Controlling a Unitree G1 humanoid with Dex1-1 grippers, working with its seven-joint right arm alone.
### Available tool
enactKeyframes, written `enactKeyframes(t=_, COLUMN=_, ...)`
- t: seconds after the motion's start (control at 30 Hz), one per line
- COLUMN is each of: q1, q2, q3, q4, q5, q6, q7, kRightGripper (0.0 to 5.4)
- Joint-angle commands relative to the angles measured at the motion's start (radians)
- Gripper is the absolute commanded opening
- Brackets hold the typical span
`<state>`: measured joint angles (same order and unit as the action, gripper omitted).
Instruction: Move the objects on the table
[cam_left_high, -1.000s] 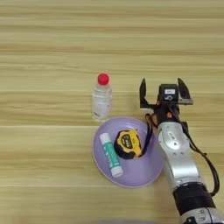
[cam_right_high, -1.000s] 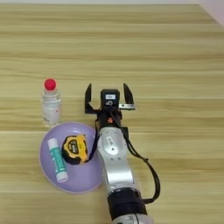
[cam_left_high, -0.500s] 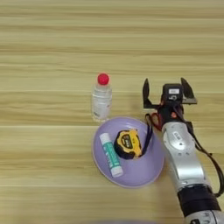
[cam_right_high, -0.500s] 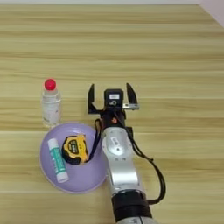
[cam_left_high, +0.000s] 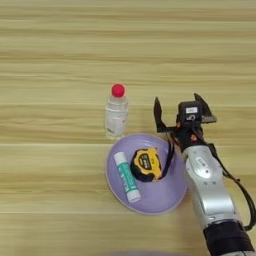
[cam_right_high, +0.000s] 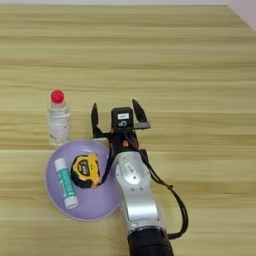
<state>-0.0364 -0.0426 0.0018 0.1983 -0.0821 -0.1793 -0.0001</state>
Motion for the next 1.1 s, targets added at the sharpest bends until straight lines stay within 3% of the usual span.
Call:
enactKeyframes(t=0.03, q1=-0.026, q2=-0.023, q3=0.003, q4=-0.076, q5=0.018, q6=0.006, q7=0.037, kRightGripper=5.37)
enactKeyframes(t=0.67, q1=-0.023, q2=-0.041, q3=0.113, q4=-0.103, q5=0.023, q6=0.069, q7=0.201, kRightGripper=5.37)
enactKeyframes(t=1.1, q1=-0.116, q2=-0.051, q3=0.128, q4=-0.028, q5=0.028, q6=0.097, q7=0.276, kRightGripper=5.37)
